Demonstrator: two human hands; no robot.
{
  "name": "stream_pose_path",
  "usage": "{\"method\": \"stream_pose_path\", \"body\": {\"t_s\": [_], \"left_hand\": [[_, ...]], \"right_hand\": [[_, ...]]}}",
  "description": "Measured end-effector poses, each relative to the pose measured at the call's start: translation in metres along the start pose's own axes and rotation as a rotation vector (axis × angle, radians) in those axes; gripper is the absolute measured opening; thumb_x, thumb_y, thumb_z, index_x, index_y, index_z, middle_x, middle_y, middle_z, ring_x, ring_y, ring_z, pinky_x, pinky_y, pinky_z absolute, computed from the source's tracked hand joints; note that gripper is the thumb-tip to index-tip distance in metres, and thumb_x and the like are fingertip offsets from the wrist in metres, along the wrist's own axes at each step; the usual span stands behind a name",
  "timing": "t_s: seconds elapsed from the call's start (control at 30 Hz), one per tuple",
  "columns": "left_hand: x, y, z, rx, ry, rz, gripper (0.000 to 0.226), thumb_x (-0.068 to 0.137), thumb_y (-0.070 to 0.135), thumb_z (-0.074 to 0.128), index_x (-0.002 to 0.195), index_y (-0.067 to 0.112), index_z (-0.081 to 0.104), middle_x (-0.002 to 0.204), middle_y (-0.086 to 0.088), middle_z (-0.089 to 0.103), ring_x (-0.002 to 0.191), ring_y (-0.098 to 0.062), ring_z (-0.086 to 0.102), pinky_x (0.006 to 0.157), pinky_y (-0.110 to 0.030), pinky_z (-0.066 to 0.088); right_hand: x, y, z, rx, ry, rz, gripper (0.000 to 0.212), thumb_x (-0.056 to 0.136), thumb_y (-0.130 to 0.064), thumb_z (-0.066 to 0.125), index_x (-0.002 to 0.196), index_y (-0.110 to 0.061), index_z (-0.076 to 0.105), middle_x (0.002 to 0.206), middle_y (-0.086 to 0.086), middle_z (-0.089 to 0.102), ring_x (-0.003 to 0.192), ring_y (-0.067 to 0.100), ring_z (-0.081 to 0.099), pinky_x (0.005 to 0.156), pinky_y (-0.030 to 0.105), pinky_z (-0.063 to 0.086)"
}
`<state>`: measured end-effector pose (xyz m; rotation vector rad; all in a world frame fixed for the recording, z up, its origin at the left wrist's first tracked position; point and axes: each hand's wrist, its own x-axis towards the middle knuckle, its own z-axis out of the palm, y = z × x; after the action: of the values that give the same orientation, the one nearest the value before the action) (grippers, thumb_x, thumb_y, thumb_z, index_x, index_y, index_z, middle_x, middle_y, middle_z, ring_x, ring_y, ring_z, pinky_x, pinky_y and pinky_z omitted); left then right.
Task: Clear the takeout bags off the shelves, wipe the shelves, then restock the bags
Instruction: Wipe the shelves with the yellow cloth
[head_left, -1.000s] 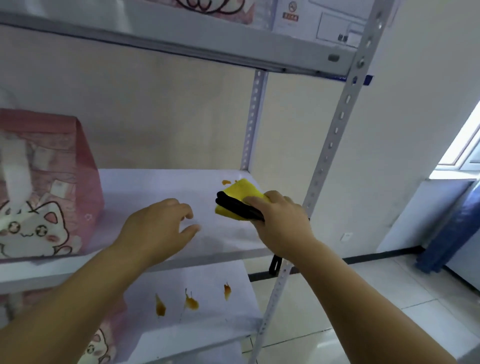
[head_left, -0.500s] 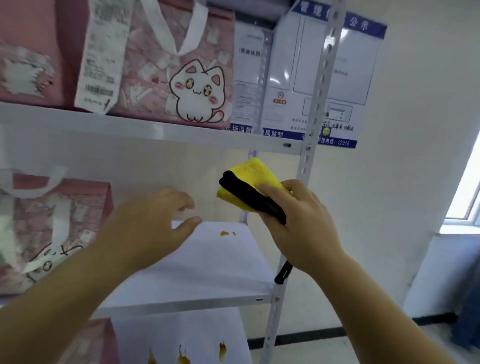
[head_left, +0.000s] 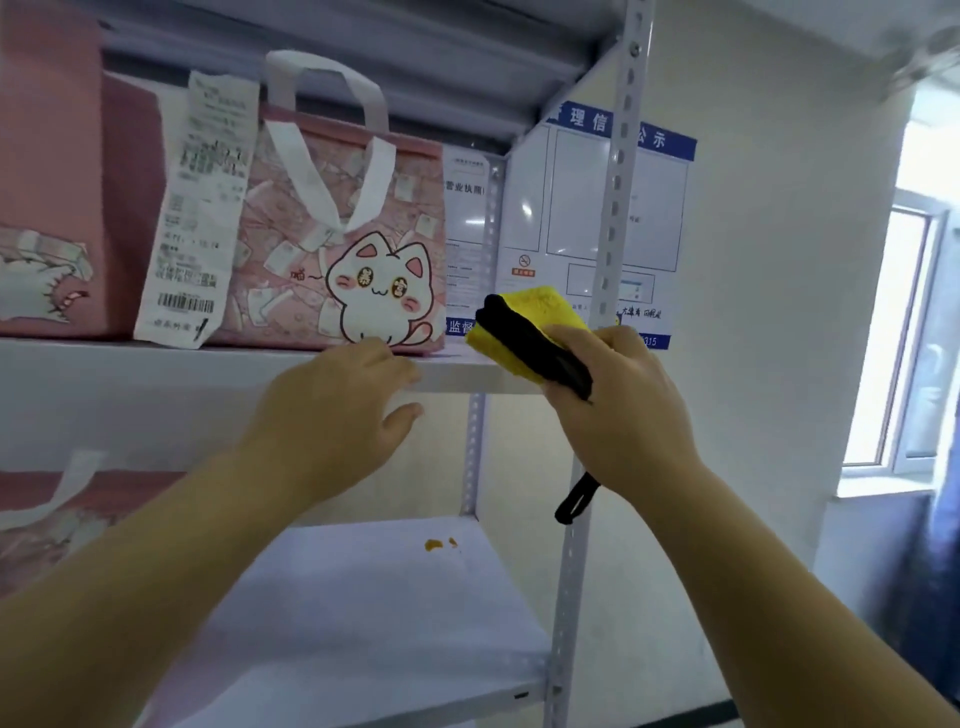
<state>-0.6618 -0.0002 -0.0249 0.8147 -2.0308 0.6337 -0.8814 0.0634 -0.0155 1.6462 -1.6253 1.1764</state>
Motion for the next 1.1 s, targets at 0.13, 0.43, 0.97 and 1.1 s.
{"method": "stream_pose_path", "body": {"t_s": [0.13, 0.43, 0.97, 1.1], "left_hand": [[0.021, -0.011, 0.006, 0.038, -0.001, 0.055, 0.031, 0.074, 0.020, 0.073, 0.103, 0.010, 0.069, 0.088, -0.006, 0.064, 0.074, -0.030, 0.060, 0.058, -0.037, 0.051], [0.045, -0.035, 0.035, 0.065, -0.002, 0.132, 0.003, 0.075, 0.010, 0.071, 0.074, 0.013, 0.071, 0.070, -0.002, 0.062, 0.059, -0.024, 0.057, 0.043, -0.029, 0.043], [0.043, -0.048, 0.043, -0.054, 0.096, 0.215, 0.005, 0.076, 0.010, 0.068, 0.077, 0.011, 0.073, 0.064, -0.002, 0.056, 0.053, -0.023, 0.055, 0.039, -0.027, 0.042], [0.042, -0.051, 0.048, -0.039, 0.132, 0.228, 0.025, 0.079, 0.019, 0.050, 0.074, 0.011, 0.073, 0.063, -0.002, 0.056, 0.051, -0.022, 0.054, 0.039, -0.027, 0.042]], "right_hand": [[0.027, -0.001, -0.002, -0.083, -0.047, 0.049, 0.035, 0.088, -0.031, 0.053, 0.122, -0.039, 0.051, 0.106, 0.001, 0.050, 0.092, 0.029, 0.053, 0.080, 0.044, 0.049], [0.067, 0.002, 0.001, -0.376, -0.165, 0.085, 0.029, 0.090, -0.025, 0.047, 0.117, -0.032, 0.055, 0.103, 0.004, 0.042, 0.094, 0.030, 0.046, 0.081, 0.041, 0.044], [0.113, -0.019, 0.036, -0.575, -0.790, -0.118, 0.045, 0.096, -0.052, 0.024, 0.125, -0.030, 0.050, 0.107, 0.007, 0.041, 0.109, 0.034, 0.044, 0.091, 0.046, 0.040], [0.136, -0.014, 0.056, -0.586, -0.891, -0.157, 0.038, 0.100, -0.038, 0.026, 0.127, -0.027, 0.050, 0.117, 0.009, 0.047, 0.101, 0.029, 0.044, 0.090, 0.039, 0.036]]}}
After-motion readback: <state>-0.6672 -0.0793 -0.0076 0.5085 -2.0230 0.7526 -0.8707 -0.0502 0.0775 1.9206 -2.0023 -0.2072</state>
